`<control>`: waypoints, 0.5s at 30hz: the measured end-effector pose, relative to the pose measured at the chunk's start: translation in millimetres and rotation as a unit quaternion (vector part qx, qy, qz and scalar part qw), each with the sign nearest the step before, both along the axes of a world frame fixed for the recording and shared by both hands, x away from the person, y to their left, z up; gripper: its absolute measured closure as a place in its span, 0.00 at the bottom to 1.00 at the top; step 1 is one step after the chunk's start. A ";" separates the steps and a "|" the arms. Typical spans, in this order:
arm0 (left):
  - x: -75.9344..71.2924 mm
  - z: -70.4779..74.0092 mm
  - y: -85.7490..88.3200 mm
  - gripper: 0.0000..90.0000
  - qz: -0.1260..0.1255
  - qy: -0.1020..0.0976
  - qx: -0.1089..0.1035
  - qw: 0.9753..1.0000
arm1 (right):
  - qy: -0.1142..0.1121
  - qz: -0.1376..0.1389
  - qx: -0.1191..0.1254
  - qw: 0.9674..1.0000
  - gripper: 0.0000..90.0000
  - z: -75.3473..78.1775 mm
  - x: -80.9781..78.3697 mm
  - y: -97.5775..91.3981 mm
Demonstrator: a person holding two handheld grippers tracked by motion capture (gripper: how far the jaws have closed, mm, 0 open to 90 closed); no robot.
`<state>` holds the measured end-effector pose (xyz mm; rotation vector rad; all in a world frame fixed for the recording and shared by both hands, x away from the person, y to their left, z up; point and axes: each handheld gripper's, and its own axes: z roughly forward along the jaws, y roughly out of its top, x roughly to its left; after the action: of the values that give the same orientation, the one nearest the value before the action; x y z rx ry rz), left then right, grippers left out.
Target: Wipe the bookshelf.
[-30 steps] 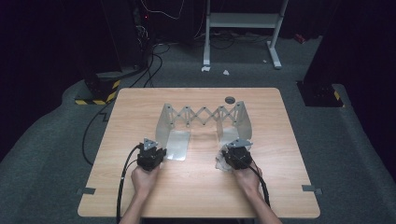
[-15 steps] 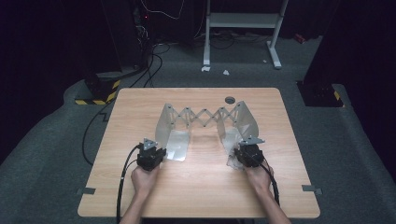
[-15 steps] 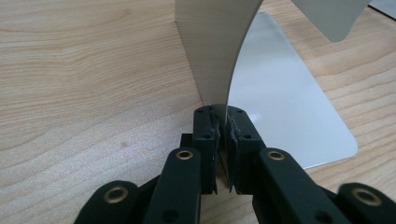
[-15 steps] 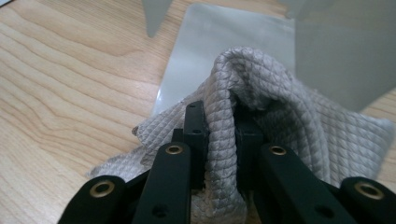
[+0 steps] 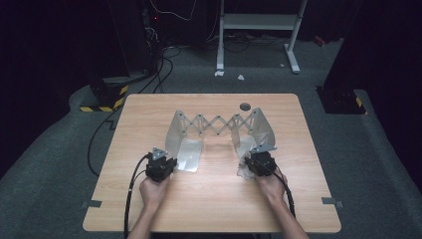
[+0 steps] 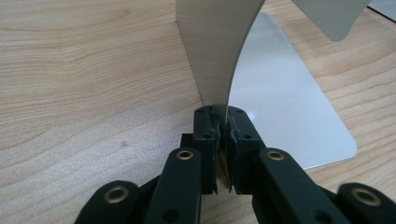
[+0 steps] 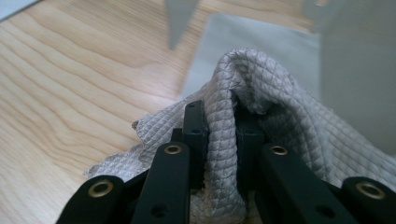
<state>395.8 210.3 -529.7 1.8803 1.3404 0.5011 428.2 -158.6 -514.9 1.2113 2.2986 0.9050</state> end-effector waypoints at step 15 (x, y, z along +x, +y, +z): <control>-0.1 0.1 0.0 0.93 0.000 0.000 0.002 1.000 | 0.003 0.003 0.012 1.000 0.88 -1.1 10.7 15.8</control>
<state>395.8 210.3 -529.6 1.8835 1.3406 0.5042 438.9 -142.8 -516.0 1.2186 2.3047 0.9348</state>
